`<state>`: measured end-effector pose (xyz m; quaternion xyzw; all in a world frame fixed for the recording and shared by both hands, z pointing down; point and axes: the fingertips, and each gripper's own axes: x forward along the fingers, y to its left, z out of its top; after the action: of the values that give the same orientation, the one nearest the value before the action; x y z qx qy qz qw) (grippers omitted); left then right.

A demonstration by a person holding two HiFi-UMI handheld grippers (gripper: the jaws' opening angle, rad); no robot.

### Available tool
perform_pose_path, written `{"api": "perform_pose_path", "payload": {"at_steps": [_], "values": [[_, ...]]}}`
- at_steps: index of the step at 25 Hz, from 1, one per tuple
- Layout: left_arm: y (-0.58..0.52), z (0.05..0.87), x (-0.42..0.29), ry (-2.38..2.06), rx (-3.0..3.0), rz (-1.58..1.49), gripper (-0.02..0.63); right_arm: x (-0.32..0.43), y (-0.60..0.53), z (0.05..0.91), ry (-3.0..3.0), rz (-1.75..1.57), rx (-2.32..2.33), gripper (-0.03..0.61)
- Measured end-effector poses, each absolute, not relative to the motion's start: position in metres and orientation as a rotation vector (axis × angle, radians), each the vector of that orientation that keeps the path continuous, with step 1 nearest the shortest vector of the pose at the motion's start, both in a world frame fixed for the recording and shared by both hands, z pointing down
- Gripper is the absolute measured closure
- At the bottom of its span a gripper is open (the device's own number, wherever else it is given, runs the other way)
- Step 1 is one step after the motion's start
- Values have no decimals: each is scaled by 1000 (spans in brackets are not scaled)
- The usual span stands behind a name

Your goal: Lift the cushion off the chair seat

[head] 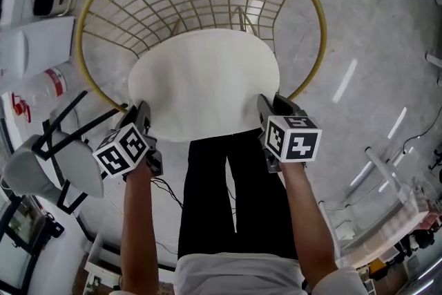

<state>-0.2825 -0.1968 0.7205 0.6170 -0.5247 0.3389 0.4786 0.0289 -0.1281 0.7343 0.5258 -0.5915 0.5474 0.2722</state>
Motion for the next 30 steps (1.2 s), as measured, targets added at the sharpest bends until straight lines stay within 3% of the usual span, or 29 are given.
{"api": "perform_pose_path", "payload": {"at_steps": [30], "values": [[-167, 557, -267, -1282, 1588, 707, 531, 48, -111, 557, -1742, 1357, 1389, 495]]}}
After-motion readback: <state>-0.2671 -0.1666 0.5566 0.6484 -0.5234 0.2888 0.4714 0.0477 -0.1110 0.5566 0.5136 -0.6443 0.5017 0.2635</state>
